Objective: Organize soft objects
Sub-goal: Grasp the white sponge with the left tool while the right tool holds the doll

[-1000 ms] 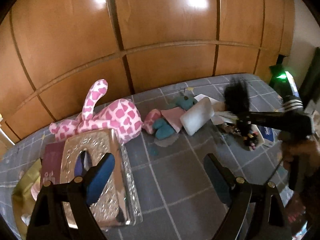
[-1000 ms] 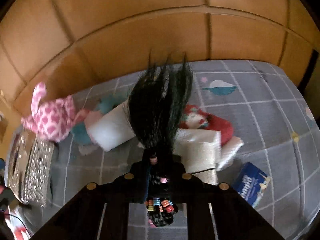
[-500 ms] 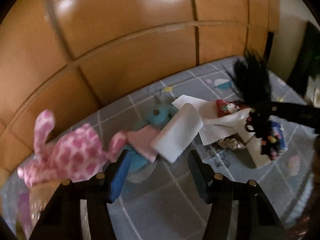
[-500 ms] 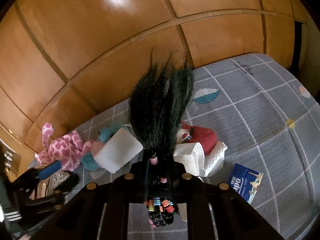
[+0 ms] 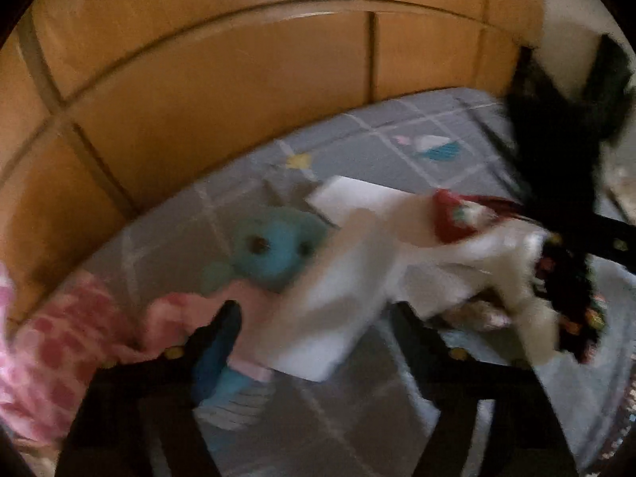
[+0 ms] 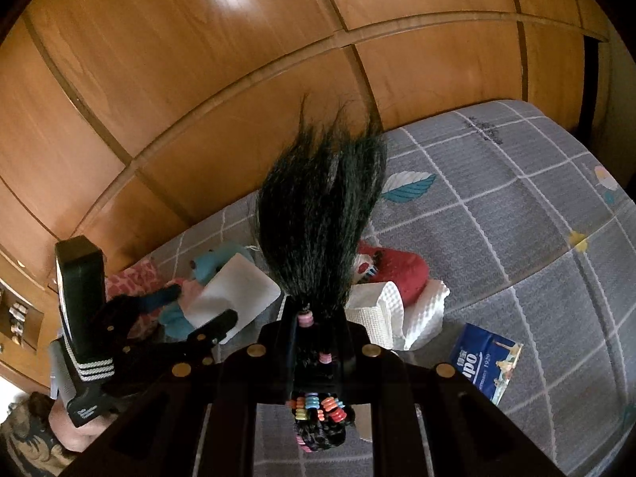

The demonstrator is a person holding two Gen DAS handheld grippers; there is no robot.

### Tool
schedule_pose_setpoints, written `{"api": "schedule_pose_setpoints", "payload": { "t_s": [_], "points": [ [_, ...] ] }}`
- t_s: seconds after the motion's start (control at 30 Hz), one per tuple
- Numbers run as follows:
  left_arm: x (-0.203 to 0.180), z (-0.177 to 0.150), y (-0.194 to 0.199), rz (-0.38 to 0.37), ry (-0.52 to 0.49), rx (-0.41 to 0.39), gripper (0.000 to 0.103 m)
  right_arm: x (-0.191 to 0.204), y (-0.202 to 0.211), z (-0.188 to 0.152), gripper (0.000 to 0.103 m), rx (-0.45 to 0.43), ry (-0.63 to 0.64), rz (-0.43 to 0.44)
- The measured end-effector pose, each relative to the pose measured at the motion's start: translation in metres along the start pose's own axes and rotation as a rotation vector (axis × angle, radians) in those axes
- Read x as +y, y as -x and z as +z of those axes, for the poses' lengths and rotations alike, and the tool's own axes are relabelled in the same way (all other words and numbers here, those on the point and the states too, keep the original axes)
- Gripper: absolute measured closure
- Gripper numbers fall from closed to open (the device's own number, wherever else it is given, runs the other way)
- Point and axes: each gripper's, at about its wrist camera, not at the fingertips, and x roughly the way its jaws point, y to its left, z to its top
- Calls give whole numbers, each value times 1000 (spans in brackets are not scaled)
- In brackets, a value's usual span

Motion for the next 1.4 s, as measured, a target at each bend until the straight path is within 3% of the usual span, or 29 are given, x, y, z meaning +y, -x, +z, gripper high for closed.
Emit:
{"api": "schedule_pose_setpoints", "payload": {
  "t_s": [0.1,0.17,0.23,0.27,0.43,0.57,0.67,0.87,1.03,1.07,1.1,1.13,1.23,1.4],
  "points": [
    [-9,-9,5,-116,-7,11,31,-1,1,0,90,-6,-6,-8],
    [-21,-18,17,-162,-54,-22,34,-2,3,0,90,-14,-11,-15],
    [-30,-27,26,-268,-70,-3,34,-1,3,0,90,-17,-15,-21],
    [-34,-30,28,-286,-75,4,34,-1,4,-1,90,-17,-15,-23],
    [-48,-46,39,-262,-125,1,34,0,3,-2,90,-13,-16,-31],
    [-47,-46,45,-215,-157,-20,24,0,2,-1,89,-9,-16,-31],
    [-40,-42,36,-178,-162,-5,24,-1,2,-1,89,-7,-18,-28],
    [-40,-36,2,-167,-214,71,24,2,1,-2,89,3,2,-19],
    [-29,-25,-17,-209,-162,84,24,1,0,-1,89,13,-2,-20],
    [-28,-24,-19,-209,-156,88,27,1,0,-2,89,14,0,-21],
    [-28,-24,-21,-209,-152,93,42,2,0,-2,89,15,1,-23],
    [-28,-24,-23,-213,-149,102,47,2,-1,-2,89,17,2,-26],
    [-31,-24,-30,-234,-138,138,48,2,-2,-2,89,24,2,-25],
    [-34,-26,-12,-236,-129,102,48,2,-5,-3,89,37,7,-35]
  ]
}}
